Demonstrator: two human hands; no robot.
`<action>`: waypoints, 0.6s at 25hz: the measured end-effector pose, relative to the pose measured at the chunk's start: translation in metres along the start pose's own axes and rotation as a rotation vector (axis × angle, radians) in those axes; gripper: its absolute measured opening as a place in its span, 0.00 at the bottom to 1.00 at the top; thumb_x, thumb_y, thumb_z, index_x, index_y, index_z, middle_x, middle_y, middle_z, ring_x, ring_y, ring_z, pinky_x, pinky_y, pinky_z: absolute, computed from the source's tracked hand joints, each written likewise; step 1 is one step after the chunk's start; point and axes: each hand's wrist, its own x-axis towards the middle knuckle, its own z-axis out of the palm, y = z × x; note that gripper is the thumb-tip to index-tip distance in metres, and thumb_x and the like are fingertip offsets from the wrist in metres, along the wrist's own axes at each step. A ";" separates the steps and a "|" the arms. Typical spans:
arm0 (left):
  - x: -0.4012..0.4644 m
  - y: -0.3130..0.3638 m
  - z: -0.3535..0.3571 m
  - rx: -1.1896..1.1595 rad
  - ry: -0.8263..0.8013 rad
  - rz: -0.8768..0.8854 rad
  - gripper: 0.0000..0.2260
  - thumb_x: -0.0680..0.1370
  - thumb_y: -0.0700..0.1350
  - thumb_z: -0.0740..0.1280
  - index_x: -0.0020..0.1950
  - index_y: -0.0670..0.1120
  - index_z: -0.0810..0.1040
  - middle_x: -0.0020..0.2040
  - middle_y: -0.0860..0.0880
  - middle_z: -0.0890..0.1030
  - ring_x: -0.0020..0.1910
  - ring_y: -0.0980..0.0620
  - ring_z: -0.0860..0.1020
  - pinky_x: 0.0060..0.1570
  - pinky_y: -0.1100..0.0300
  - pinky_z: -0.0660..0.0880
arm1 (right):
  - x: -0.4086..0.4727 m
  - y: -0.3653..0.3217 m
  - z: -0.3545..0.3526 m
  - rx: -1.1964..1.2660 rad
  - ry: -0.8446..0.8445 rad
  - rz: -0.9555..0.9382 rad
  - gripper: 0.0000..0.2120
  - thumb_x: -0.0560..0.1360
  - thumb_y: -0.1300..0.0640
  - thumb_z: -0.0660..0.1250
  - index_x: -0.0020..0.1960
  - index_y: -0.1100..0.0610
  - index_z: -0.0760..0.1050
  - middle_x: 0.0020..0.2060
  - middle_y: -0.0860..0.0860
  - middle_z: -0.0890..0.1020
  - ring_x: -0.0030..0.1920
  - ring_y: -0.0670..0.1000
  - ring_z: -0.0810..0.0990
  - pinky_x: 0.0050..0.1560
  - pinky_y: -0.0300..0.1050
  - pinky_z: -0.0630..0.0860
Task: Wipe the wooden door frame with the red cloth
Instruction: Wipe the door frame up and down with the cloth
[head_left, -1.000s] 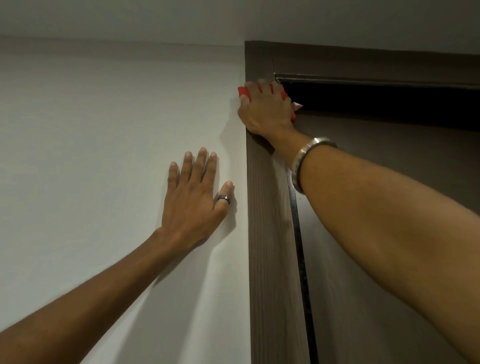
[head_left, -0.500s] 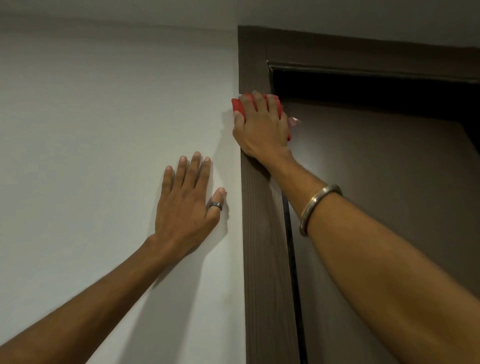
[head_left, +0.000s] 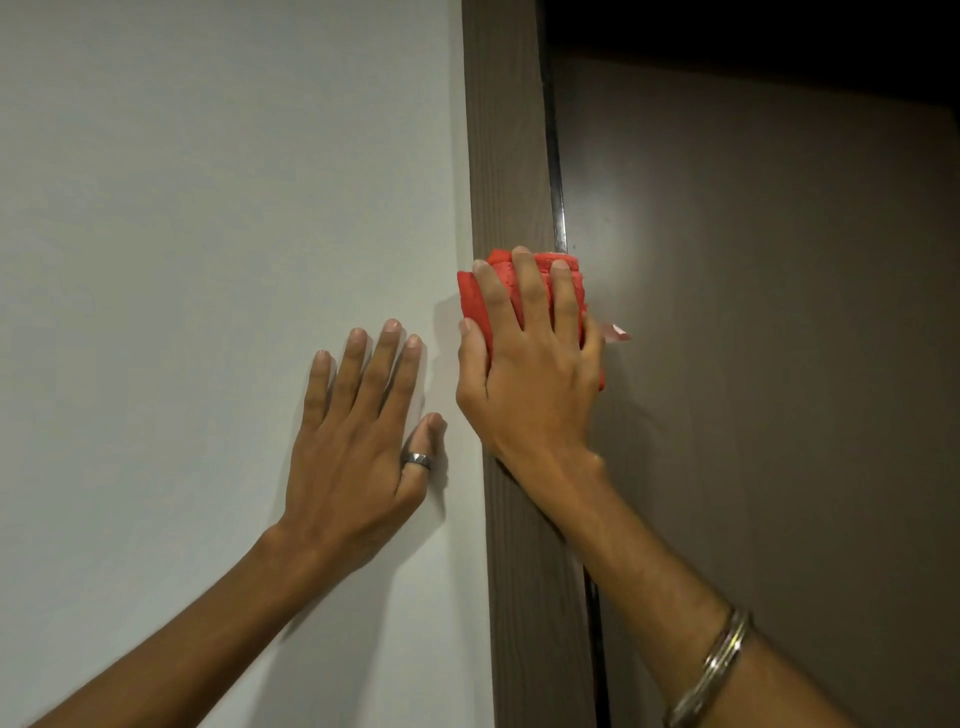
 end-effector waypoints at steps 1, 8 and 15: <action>-0.007 0.000 0.002 0.001 0.003 0.008 0.33 0.83 0.60 0.45 0.85 0.46 0.48 0.86 0.45 0.46 0.85 0.45 0.43 0.83 0.38 0.47 | -0.009 0.001 0.000 -0.007 0.003 -0.002 0.30 0.81 0.41 0.58 0.83 0.46 0.61 0.83 0.52 0.63 0.84 0.61 0.59 0.78 0.69 0.60; -0.047 0.019 0.005 0.022 -0.050 -0.023 0.34 0.84 0.61 0.48 0.85 0.45 0.47 0.86 0.44 0.45 0.85 0.42 0.43 0.83 0.36 0.47 | -0.073 0.006 -0.002 -0.054 0.046 -0.020 0.31 0.80 0.42 0.62 0.81 0.48 0.64 0.82 0.54 0.66 0.82 0.62 0.63 0.77 0.69 0.63; -0.142 0.054 0.016 -0.095 -0.102 -0.120 0.32 0.84 0.55 0.53 0.85 0.44 0.46 0.86 0.42 0.46 0.85 0.42 0.45 0.83 0.40 0.45 | -0.215 0.016 -0.007 -0.060 -0.039 0.019 0.31 0.82 0.41 0.59 0.83 0.45 0.57 0.84 0.51 0.60 0.84 0.59 0.57 0.80 0.64 0.54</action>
